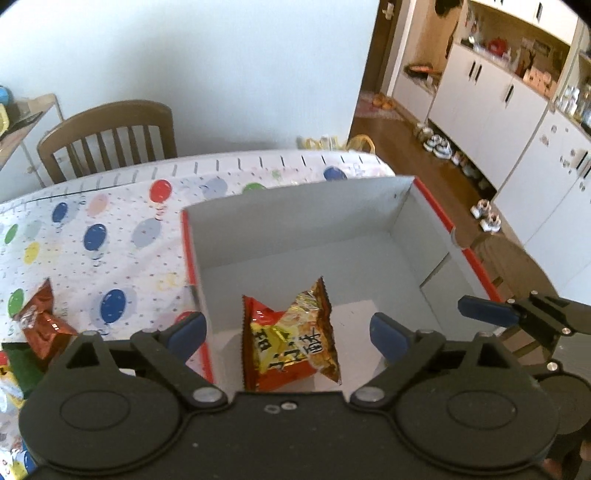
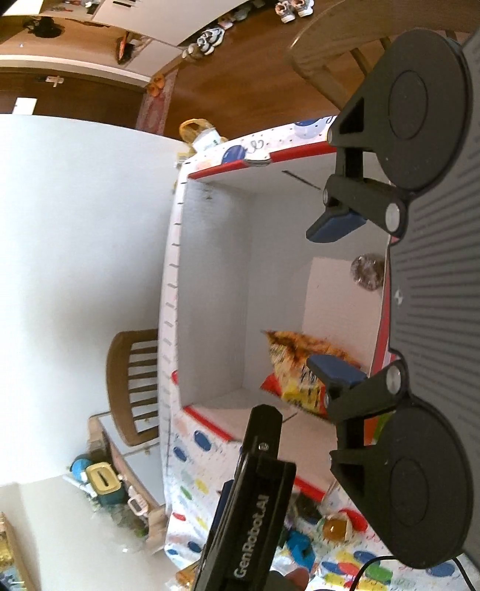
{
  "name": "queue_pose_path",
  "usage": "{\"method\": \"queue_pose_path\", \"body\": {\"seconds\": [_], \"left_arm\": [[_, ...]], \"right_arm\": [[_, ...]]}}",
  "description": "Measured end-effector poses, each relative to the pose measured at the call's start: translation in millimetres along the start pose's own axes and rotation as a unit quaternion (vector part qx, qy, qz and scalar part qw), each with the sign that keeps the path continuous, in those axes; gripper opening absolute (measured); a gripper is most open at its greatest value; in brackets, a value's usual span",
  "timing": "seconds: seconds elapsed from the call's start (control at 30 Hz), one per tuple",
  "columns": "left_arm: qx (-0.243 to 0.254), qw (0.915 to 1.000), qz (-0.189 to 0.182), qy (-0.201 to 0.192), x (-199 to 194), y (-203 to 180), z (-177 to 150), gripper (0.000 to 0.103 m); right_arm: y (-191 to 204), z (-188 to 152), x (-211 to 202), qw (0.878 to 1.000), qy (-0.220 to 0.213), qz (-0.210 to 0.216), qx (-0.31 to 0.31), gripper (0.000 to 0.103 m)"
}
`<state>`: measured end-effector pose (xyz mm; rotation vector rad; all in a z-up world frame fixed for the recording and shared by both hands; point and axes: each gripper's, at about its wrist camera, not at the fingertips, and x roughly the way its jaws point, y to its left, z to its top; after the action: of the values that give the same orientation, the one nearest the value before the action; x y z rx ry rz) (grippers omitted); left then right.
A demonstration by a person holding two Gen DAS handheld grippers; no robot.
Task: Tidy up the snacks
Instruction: 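Open the left gripper to drop the chip bag while the right drops the chocolate ball, then grasp the white-and-green snack bar with the left gripper while the right grasps the wrapped brown ball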
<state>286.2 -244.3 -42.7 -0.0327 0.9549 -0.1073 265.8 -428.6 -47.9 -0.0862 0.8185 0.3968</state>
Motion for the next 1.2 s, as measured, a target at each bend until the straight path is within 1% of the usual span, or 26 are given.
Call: {"method": "queue_pose_path", "body": {"seconds": [0.1, 0.17, 0.27, 0.33, 0.43, 0.6, 0.8, 0.83, 0.87, 0.93, 1.03, 1.2], "left_arm": [[-0.006, 0.9998, -0.006, -0.016, -18.7, 12.6, -3.1, 0.096], [-0.007, 0.9995, -0.008, -0.03, -32.3, 20.9, -5.9, 0.098], [-0.002, 0.9986, -0.002, -0.053, -51.6, 32.2, -12.4, 0.099], [0.005, 0.9974, 0.007, -0.071, -64.7, 39.4, -18.4, 0.101], [0.01, 0.9956, 0.011, -0.092, -84.1, 54.1, -27.6, 0.102], [0.009, 0.9936, 0.009, -0.112, -109.0, 81.3, -43.1, 0.102], [0.002, 0.9907, 0.023, -0.134, -131.1, 118.5, -64.0, 0.102], [0.002, 0.9904, 0.026, -0.136, -134.2, 125.3, -67.9, 0.103], [-0.001, 0.9902, 0.03, -0.136, -136.8, 133.2, -71.8, 0.103], [-0.008, 0.9902, 0.034, -0.135, -141.2, 149.4, -79.1, 0.103], [-0.022, 0.9903, 0.043, -0.13, -143.9, 175.5, -88.1, 0.103], [-0.051, 0.9902, 0.059, -0.116, -142.7, 219.3, -100.9, 0.103]], "right_arm": [[10.0, 3.7, -11.5, 1.0, -0.013, 0.006, 0.003, 0.07], [18.9, 4.9, -19.3, 1.0, -0.023, 0.009, 0.006, 0.076], [34.1, 5.9, -32.2, 0.999, -0.041, 0.013, 0.01, 0.081], [46.9, 5.9, -40.1, 0.999, -0.052, 0.014, 0.007, 0.081], [67.1, 4.4, -49.9, 0.998, -0.064, 0.023, 0.004, 0.081], [102.0, 0.7, -63.2, 0.996, -0.083, 0.041, 0.007, 0.084], [148.3, -6.6, -70.9, 0.993, -0.103, 0.051, 0.001, 0.084], [154.4, -8.3, -71.7, 0.993, -0.107, 0.052, 0.002, 0.087], [161.0, -10.1, -71.7, 0.992, -0.11, 0.053, 0.003, 0.092], [175.5, -14.3, -70.4, 0.992, -0.115, 0.052, 0.003, 0.096], [195.7, -20.6, -65.3, 0.993, -0.112, 0.047, -0.007, 0.096], [226.5, -29.3, -48.4, 0.994, -0.095, 0.053, -0.014, 0.096]]}}
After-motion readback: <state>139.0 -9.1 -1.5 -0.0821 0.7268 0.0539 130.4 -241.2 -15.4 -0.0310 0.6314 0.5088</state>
